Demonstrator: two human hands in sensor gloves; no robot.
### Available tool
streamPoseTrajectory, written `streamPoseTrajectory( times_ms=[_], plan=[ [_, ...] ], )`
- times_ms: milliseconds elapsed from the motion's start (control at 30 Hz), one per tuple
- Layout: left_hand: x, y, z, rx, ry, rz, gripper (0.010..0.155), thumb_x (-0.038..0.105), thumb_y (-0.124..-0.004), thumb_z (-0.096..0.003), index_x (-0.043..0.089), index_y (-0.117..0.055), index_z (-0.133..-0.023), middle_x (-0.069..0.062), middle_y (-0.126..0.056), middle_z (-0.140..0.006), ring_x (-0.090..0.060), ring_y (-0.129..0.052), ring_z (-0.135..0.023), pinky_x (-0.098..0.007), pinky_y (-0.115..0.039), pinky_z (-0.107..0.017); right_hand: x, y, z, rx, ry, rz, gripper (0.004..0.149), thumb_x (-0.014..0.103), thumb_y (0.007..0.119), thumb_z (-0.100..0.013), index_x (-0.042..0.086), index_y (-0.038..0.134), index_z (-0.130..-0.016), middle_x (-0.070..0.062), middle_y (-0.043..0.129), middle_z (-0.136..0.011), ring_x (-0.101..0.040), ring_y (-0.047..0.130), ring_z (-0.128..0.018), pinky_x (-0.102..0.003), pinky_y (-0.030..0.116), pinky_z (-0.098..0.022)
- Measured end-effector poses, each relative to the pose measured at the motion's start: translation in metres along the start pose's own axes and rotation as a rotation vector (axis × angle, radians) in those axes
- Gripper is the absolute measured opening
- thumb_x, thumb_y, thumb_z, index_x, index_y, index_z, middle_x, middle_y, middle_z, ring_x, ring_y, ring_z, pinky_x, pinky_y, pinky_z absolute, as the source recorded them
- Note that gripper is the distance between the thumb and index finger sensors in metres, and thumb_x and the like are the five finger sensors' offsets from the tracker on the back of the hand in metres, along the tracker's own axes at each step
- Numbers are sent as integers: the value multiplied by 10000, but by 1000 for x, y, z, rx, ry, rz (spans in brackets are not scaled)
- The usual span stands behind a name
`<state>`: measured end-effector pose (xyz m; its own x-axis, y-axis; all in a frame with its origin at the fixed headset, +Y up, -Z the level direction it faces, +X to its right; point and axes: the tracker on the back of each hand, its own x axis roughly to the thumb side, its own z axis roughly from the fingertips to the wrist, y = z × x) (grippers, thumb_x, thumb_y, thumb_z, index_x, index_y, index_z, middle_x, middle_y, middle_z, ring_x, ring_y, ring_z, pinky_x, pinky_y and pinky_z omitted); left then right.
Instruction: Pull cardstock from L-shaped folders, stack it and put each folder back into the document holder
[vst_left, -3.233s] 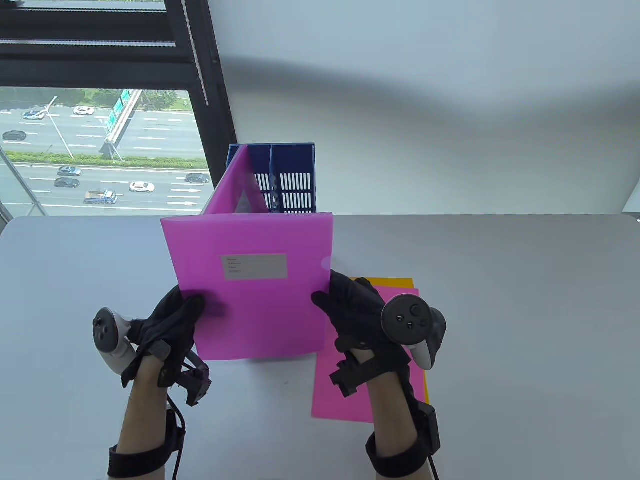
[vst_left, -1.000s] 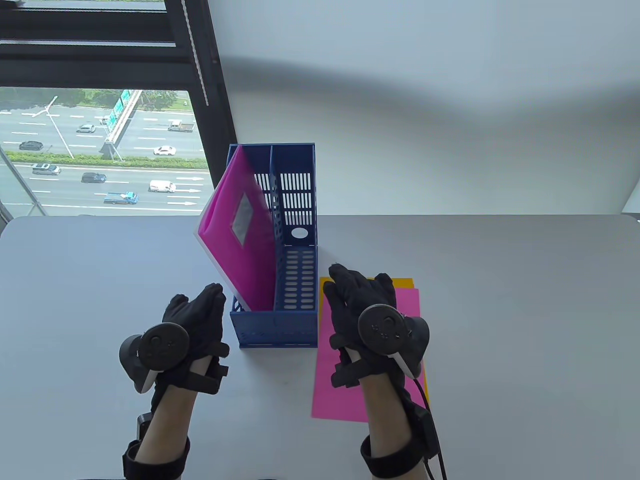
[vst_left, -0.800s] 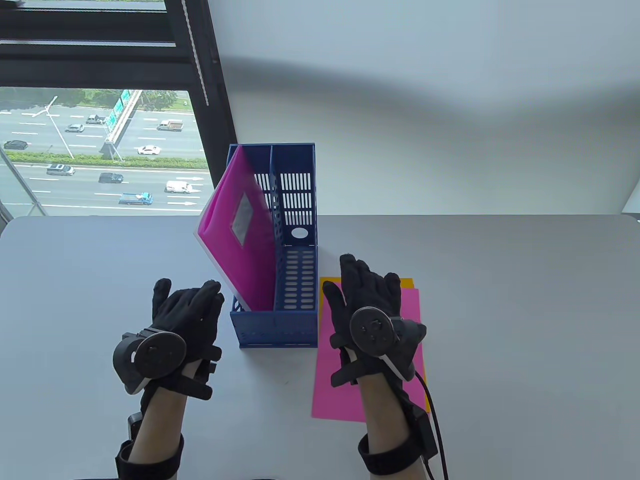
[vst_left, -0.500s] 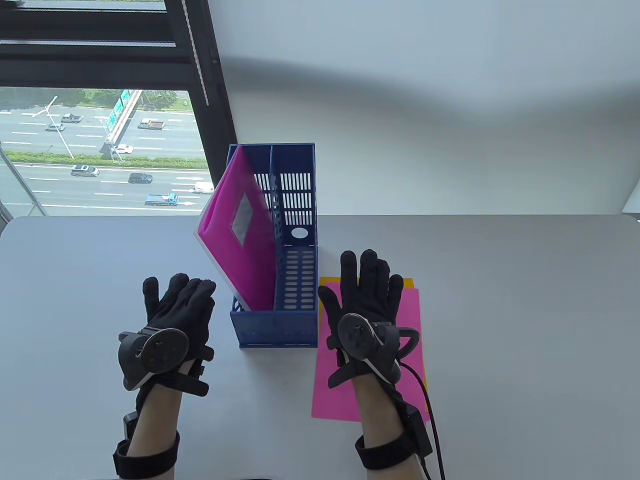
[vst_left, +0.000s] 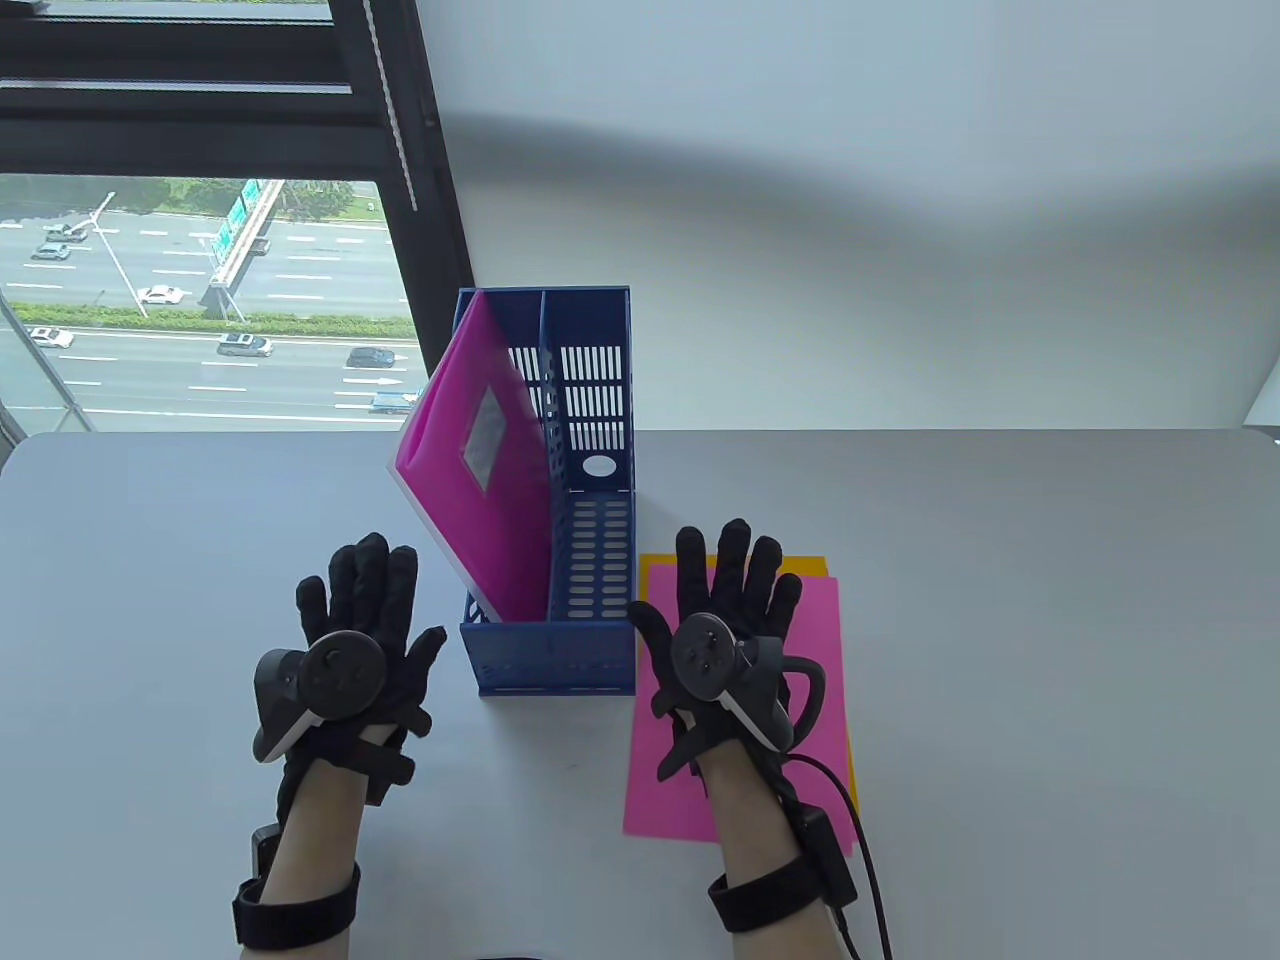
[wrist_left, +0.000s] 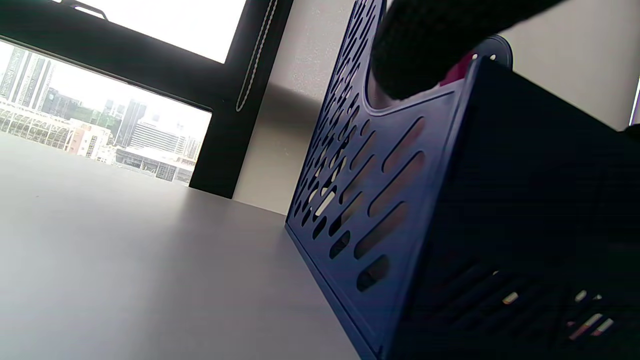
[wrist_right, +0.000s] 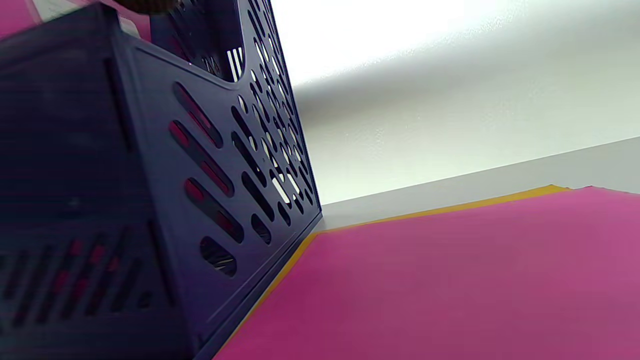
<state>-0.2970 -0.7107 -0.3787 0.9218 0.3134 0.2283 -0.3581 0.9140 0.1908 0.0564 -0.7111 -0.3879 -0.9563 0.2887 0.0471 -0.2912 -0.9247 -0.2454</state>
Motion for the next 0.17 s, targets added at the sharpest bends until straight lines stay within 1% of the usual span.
streamPoseTrajectory(
  times_ms=[167],
  plan=[
    [1,-1,0,3,-3,-2,796,451,-757,-583,288,-239,-1164,40,-89,-1184,-268,-63,-1150,-536,-25,-760,-6,1,-2,34,40,-5,808,743,505,-579,362,111,-1173,-44,-7,-1224,-357,33,-1099,-558,46,-763]
  ],
)
